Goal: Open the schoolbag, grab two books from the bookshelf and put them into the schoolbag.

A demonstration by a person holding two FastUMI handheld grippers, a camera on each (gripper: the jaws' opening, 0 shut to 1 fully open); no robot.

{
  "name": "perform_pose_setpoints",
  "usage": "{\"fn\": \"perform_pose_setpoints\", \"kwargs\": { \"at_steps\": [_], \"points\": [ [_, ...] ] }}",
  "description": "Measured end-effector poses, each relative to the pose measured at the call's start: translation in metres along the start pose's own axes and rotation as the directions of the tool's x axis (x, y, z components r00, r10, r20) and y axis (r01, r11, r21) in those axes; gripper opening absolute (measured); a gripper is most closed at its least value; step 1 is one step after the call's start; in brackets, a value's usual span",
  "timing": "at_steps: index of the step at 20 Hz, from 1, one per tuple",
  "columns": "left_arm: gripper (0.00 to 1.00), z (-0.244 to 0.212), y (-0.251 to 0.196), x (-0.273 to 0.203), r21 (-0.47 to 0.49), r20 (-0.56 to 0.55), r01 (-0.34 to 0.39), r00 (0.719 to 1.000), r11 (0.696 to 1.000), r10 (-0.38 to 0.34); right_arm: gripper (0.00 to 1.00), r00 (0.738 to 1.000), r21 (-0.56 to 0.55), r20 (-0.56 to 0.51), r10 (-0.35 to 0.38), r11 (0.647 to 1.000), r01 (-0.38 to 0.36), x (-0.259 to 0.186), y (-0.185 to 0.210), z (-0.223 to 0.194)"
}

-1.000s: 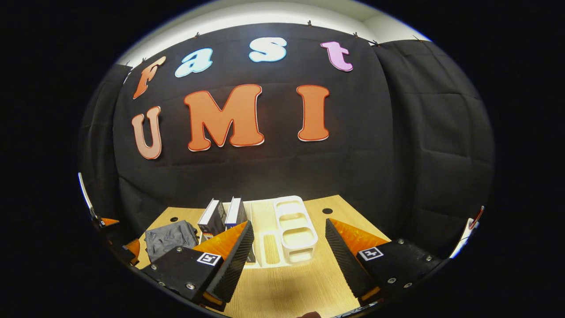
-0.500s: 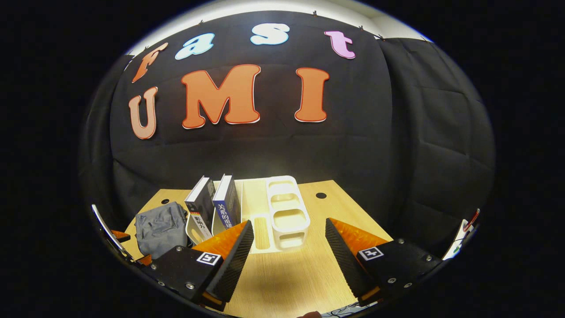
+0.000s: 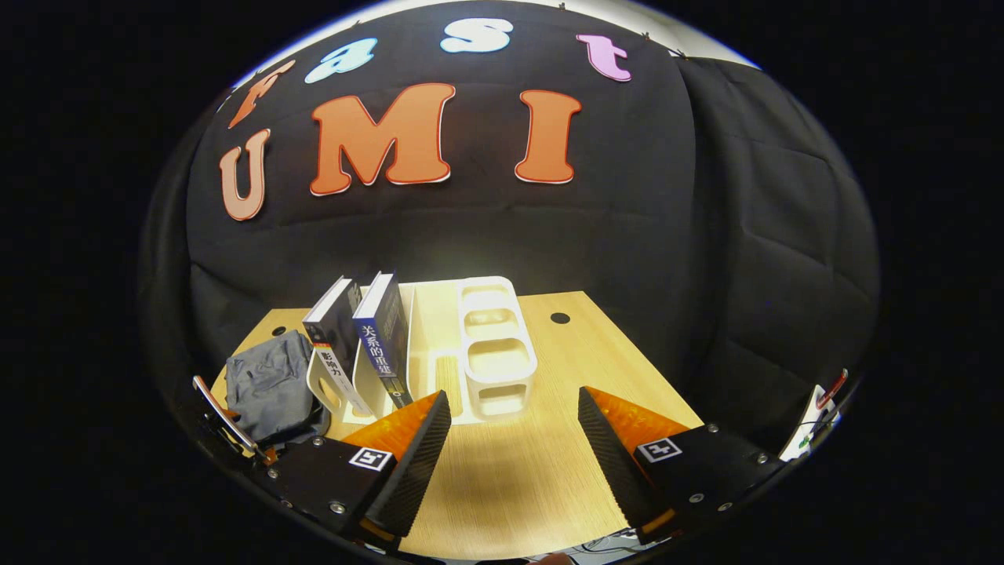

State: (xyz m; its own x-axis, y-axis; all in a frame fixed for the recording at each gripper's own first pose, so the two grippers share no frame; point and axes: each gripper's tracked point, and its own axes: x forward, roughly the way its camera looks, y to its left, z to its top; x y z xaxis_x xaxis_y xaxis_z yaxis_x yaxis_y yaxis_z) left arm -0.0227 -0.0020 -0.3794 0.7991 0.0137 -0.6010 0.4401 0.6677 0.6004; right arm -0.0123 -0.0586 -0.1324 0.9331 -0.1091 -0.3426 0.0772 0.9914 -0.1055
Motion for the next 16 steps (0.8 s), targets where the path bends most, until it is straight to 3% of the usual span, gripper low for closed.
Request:
{"fn": "perform_pose_setpoints", "kwargs": {
  "at_steps": [7, 9, 11, 12, 13, 14, 16],
  "points": [
    [0.95, 0.007, 0.006, 0.018, 0.038, -0.013, -0.006, 1.000, 0.999, 0.007, 0.97, 0.999, 0.007, -0.030, 0.015, 1.000, -0.015, 0.007, 0.009, -0.007],
    [0.53, 0.012, 0.000, 0.015, 0.047, -0.008, 0.011, 1.000, 0.999, -0.010, 0.97, 0.999, 0.001, -0.027, 0.018, 1.000, -0.018, 0.008, 0.010, -0.008],
    [0.46, 0.013, -0.001, 0.019, 0.055, -0.011, 0.009, 1.000, 0.998, -0.009, 0.98, 0.999, 0.001, -0.035, 0.021, 1.000, -0.021, 0.009, 0.010, -0.009],
    [0.30, 0.011, 0.000, 0.015, 0.062, -0.024, 0.007, 1.000, 0.998, -0.006, 0.97, 0.999, 0.007, -0.038, 0.024, 1.000, -0.023, 0.011, 0.011, -0.010],
    [0.26, 0.013, 0.001, 0.013, 0.065, -0.023, 0.011, 1.000, 0.998, -0.010, 0.97, 0.999, 0.016, -0.040, 0.027, 1.000, -0.026, 0.011, 0.011, -0.011],
    [0.10, 0.013, -0.001, 0.014, 0.071, -0.026, 0.023, 0.999, 0.997, -0.022, 0.98, 0.999, 0.024, -0.043, 0.028, 0.999, -0.027, 0.011, 0.010, -0.012],
    [0.10, 0.012, -0.003, 0.014, 0.075, -0.041, 0.048, 0.998, 0.996, -0.045, 0.98, 0.998, 0.040, -0.045, 0.032, 0.999, -0.031, 0.011, 0.009, -0.012]
  ]
}}
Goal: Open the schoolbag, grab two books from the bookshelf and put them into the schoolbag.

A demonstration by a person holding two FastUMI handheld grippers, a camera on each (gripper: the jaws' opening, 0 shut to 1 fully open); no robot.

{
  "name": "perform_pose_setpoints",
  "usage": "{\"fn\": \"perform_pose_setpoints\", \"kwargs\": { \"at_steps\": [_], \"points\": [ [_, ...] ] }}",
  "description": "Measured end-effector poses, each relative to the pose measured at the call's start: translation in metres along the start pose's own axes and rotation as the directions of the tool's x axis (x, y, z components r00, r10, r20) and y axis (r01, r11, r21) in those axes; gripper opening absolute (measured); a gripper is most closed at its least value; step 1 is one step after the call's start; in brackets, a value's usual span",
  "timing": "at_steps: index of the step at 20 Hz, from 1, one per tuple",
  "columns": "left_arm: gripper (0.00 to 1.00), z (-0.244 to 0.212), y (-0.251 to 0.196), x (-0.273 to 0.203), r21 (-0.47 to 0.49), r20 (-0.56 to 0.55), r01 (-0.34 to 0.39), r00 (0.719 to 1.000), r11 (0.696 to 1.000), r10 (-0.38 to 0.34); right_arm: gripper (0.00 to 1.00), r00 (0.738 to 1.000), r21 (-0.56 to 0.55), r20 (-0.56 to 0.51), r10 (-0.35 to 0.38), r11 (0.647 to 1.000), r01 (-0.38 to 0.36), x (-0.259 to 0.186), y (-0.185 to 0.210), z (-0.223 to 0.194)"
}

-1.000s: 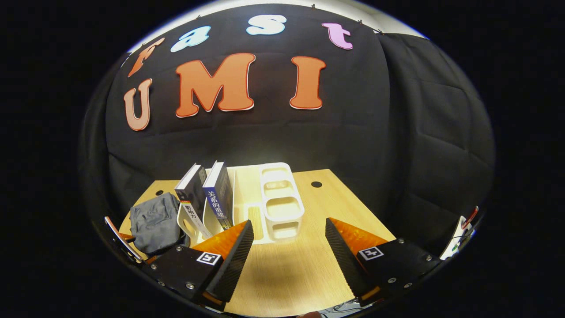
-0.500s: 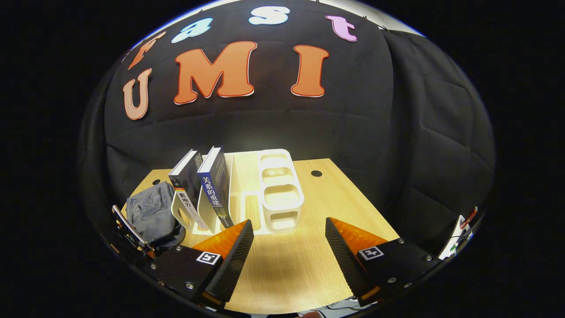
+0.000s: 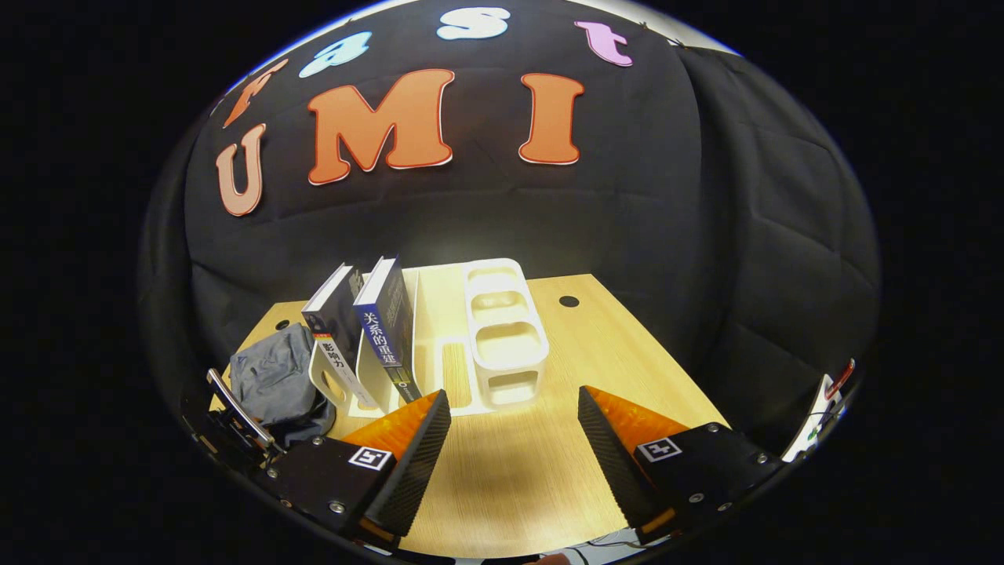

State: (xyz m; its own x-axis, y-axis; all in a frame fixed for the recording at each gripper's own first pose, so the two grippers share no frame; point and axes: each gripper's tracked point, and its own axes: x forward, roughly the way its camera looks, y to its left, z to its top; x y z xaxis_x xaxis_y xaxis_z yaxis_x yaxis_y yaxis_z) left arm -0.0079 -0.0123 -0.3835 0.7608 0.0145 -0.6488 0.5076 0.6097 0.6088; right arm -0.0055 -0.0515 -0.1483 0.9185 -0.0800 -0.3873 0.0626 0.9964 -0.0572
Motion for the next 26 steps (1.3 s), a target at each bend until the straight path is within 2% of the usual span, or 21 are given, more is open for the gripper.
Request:
{"fn": "perform_pose_setpoints", "kwargs": {
  "at_steps": [3, 7, 11, 16, 18, 20, 23, 26],
  "points": [
    [0.04, 0.003, 0.005, -0.002, -0.024, -0.033, 0.021, 0.999, 0.999, -0.022, 0.97, 1.000, 0.010, 0.006, 0.003, 1.000, -0.003, -0.003, -0.001, 0.001],
    [0.02, 0.011, 0.020, -0.009, -0.101, -0.047, 0.095, 0.994, 0.990, -0.100, 0.97, 1.000, 0.036, 0.008, 0.011, 0.999, -0.011, -0.008, -0.002, 0.002],
    [0.01, 0.023, 0.055, -0.027, -0.127, -0.033, 0.105, 0.993, 0.986, -0.110, 0.97, 1.000, 0.068, 0.015, 0.017, 0.998, -0.018, -0.013, -0.003, 0.003],
    [0.01, 0.043, 0.116, -0.043, -0.201, -0.023, 0.067, 0.997, 0.977, -0.073, 0.97, 0.998, 0.099, 0.030, 0.063, 0.993, -0.066, -0.014, 0.007, 0.008],
    [0.01, 0.053, 0.149, -0.047, -0.211, -0.024, 0.038, 0.999, 0.977, -0.045, 0.98, 0.998, 0.109, 0.018, 0.055, 0.992, -0.057, -0.011, 0.007, 0.005],
    [0.01, 0.064, 0.176, -0.051, -0.227, -0.013, 0.018, 1.000, 0.974, -0.022, 0.98, 0.996, 0.143, 0.025, 0.087, 0.986, -0.089, -0.007, 0.018, 0.008],
    [0.01, 0.076, 0.221, -0.053, -0.256, -0.003, -0.021, 1.000, 0.966, 0.021, 0.98, 0.996, 0.154, 0.010, 0.087, 0.984, -0.088, -0.005, 0.021, 0.005],
    [0.01, 0.082, 0.244, -0.052, -0.292, -0.003, -0.013, 1.000, 0.956, 0.013, 0.98, 0.995, 0.154, 0.013, 0.103, 0.983, -0.104, -0.012, 0.026, 0.006]
  ]
}}
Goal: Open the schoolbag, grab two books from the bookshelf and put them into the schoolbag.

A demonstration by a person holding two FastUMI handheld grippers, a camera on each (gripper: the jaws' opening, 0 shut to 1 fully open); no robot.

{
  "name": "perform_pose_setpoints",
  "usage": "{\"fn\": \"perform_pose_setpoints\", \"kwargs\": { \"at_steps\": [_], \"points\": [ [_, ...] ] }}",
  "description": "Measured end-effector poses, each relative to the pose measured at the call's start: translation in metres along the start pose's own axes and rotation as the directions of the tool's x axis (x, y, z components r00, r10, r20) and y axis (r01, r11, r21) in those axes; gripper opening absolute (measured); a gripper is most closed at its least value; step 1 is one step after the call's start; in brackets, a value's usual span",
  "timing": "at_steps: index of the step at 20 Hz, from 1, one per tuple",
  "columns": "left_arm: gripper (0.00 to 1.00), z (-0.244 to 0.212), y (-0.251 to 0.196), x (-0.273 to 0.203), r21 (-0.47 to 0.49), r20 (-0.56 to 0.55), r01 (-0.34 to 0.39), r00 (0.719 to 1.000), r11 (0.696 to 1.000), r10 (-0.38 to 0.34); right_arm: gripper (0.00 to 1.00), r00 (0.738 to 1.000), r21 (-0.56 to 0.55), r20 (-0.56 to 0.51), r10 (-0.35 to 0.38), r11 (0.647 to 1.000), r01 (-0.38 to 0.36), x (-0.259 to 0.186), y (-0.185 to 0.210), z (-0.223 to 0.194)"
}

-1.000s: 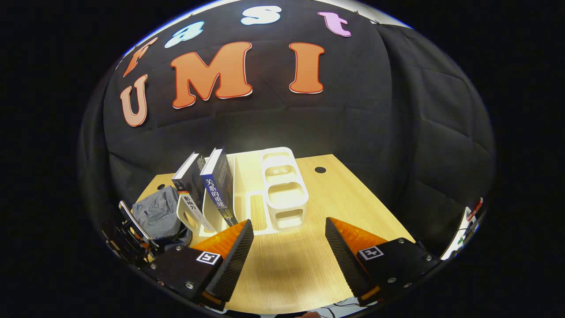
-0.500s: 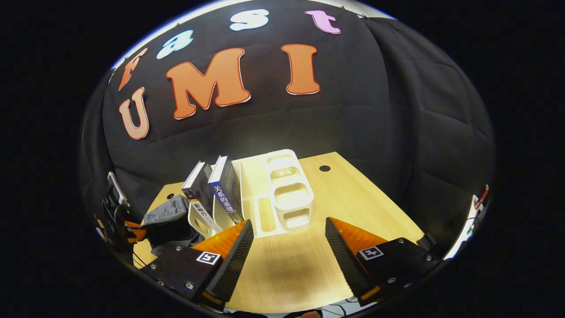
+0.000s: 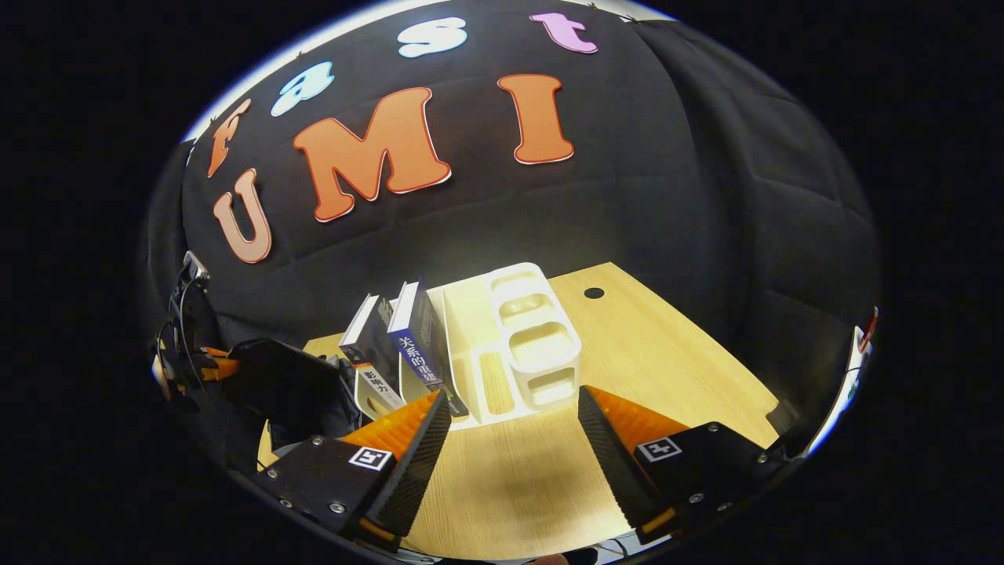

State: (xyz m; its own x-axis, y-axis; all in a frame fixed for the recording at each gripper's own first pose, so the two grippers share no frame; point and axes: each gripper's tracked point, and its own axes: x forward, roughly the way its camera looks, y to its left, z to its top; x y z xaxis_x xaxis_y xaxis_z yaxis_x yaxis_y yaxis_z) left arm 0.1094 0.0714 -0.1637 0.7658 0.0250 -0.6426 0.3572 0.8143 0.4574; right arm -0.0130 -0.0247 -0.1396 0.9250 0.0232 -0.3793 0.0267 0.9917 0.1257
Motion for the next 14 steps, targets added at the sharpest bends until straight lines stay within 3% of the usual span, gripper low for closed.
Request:
{"fn": "perform_pose_setpoints", "kwargs": {
  "at_steps": [7, 14],
  "points": [
    [0.01, 0.038, 0.024, -0.002, 0.018, 0.029, 0.031, 0.999, 0.999, -0.031, 0.98, 0.999, 0.005, 0.000, -0.038, 0.999, 0.038, -0.015, -0.003, 0.002],
    [0.01, 0.039, 0.018, 0.005, 0.022, 0.035, 0.090, 0.995, 0.996, -0.091, 0.98, 0.998, -0.112, 0.006, 0.054, 0.992, -0.053, -0.022, 0.058, 0.067]
  ]
}}
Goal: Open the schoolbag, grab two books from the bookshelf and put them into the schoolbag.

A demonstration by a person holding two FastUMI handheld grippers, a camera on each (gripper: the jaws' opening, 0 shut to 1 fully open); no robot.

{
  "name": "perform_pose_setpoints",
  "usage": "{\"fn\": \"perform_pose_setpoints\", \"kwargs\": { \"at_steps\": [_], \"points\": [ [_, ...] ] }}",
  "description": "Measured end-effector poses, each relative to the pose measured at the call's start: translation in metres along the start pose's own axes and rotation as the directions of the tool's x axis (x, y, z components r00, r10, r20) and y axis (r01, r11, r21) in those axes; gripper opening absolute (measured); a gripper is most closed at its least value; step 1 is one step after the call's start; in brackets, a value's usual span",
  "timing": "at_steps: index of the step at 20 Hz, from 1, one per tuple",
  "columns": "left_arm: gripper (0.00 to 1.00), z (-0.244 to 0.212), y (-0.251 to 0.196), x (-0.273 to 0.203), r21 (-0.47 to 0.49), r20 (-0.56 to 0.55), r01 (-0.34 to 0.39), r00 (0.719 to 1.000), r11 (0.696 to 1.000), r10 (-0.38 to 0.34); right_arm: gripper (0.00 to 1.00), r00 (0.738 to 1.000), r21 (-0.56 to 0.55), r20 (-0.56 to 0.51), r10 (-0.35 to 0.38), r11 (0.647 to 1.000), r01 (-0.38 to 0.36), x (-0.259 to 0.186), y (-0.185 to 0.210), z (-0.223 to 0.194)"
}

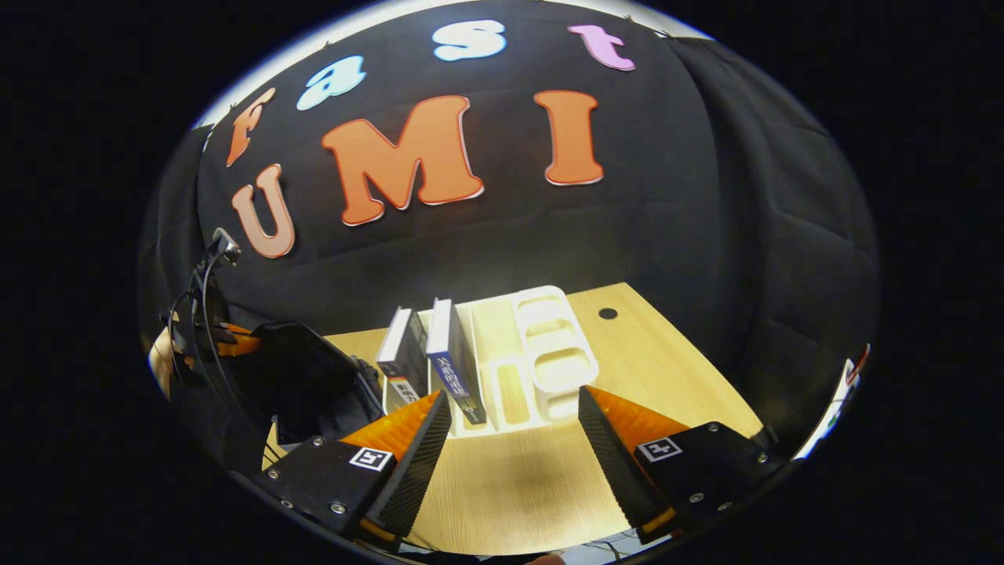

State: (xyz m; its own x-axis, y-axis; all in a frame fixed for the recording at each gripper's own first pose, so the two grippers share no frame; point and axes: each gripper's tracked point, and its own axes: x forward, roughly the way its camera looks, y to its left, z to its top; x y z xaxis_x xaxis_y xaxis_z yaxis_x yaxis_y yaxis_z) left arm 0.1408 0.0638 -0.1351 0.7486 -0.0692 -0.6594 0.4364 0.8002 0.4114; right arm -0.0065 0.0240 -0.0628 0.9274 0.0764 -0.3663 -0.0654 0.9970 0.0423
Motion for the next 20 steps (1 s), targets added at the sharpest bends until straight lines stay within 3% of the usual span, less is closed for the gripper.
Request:
{"fn": "perform_pose_setpoints", "kwargs": {
  "at_steps": [3, 6, 10, 15, 20],
  "points": [
    [0.01, 0.001, 0.001, 0.002, 0.004, 0.015, 0.019, 1.000, 1.000, -0.019, 0.98, 0.998, -0.052, -0.016, 0.057, 0.997, -0.058, 0.011, 0.038, 0.033],
    [0.01, -0.002, 0.001, 0.003, 0.000, 0.022, 0.034, 0.999, 0.999, -0.034, 0.98, 0.989, -0.072, -0.104, 0.105, 0.991, -0.113, 0.034, 0.079, 0.051],
    [0.01, -0.003, 0.004, 0.004, 0.013, 0.031, 0.060, 0.998, 0.998, -0.060, 0.98, 0.948, -0.038, -0.279, 0.150, 0.985, -0.167, 0.067, 0.131, 0.051],
    [0.01, -0.003, 0.014, 0.013, -0.010, 0.030, 0.086, 0.996, 0.996, -0.086, 0.98, 0.902, -0.105, -0.428, 0.059, 0.988, -0.115, 0.140, 0.156, 0.025],
    [0.01, -0.010, 0.019, 0.019, -0.007, 0.021, 0.105, 0.994, 0.994, -0.105, 0.98, 0.848, -0.097, -0.529, 0.028, 0.991, -0.093, 0.189, 0.178, 0.003]
  ]
}}
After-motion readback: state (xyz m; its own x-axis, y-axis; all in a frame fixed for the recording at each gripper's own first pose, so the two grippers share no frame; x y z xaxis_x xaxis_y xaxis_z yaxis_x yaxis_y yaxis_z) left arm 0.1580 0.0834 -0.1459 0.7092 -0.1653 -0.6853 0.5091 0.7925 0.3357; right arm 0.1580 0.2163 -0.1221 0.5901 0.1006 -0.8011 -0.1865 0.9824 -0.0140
